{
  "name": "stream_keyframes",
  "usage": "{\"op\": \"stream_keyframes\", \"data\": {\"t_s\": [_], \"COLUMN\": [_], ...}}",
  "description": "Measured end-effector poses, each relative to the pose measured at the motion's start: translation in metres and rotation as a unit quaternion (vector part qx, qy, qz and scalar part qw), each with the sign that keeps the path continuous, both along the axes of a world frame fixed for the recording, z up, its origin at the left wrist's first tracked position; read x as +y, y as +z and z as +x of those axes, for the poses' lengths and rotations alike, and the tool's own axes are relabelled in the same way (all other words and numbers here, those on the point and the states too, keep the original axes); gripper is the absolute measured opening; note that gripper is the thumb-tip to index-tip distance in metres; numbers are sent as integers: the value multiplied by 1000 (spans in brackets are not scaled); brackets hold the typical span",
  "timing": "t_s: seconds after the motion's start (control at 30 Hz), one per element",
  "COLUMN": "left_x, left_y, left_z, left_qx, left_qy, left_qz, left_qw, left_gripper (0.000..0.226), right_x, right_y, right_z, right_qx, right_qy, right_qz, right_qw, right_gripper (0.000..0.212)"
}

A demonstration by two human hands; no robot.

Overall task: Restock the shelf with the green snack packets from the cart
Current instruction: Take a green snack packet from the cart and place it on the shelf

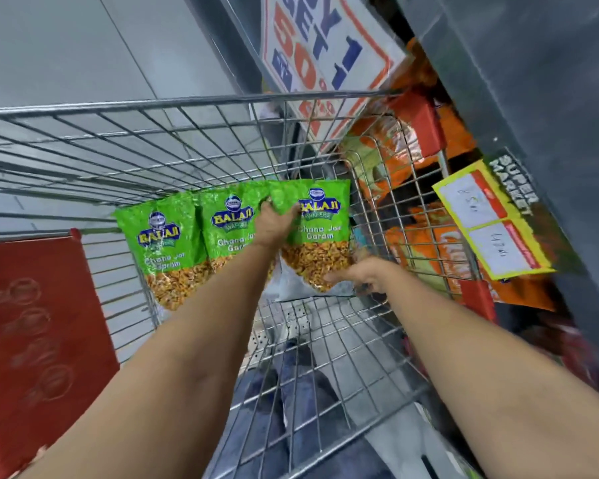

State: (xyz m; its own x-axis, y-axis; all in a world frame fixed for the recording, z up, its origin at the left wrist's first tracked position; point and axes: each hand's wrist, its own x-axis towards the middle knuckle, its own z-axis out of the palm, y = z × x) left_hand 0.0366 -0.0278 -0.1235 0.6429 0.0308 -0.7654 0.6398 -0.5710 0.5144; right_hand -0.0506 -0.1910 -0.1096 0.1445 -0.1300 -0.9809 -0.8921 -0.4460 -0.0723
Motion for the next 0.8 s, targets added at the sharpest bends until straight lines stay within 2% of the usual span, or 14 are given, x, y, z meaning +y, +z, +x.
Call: {"op": "stream_keyframes", "data": {"t_s": [0.1, 0.23, 0.27, 0.37, 0.57, 0.7, 0.8], "left_x": [5, 11, 12, 16, 41, 57, 61], "left_y": [-2, 9, 12, 30, 91, 141, 187], "left_z": [-3, -5, -6, -7, -5, -4, -6], "left_qx": [-6, -5, -9, -44, -110, -155, -193], "left_qy": [30, 86, 92, 114, 86, 63, 44], "left_qz": [-47, -147, -152, -175, -222, -259, -277], "left_qw": [998, 985, 984, 977, 965, 951, 940], "left_gripper": [79, 67, 62, 19, 18, 17, 19], "right_x": [-2, -2, -2, 1, 15, 28, 35], "right_y": [-4, -1, 1, 14, 68, 108, 144], "right_z": [-2, -9, -10, -11, -15, -22, -32], "right_qx": [-17, -46, -54, -75, -151, -215, -266], "right_qy": [1, -28, -31, -19, -56, -62, -78], "right_qz": [-7, -9, -6, -5, 19, 18, 22], "right_qw": [1000, 998, 998, 997, 987, 974, 960], "right_gripper": [114, 109, 108, 103, 92, 99, 82]}}
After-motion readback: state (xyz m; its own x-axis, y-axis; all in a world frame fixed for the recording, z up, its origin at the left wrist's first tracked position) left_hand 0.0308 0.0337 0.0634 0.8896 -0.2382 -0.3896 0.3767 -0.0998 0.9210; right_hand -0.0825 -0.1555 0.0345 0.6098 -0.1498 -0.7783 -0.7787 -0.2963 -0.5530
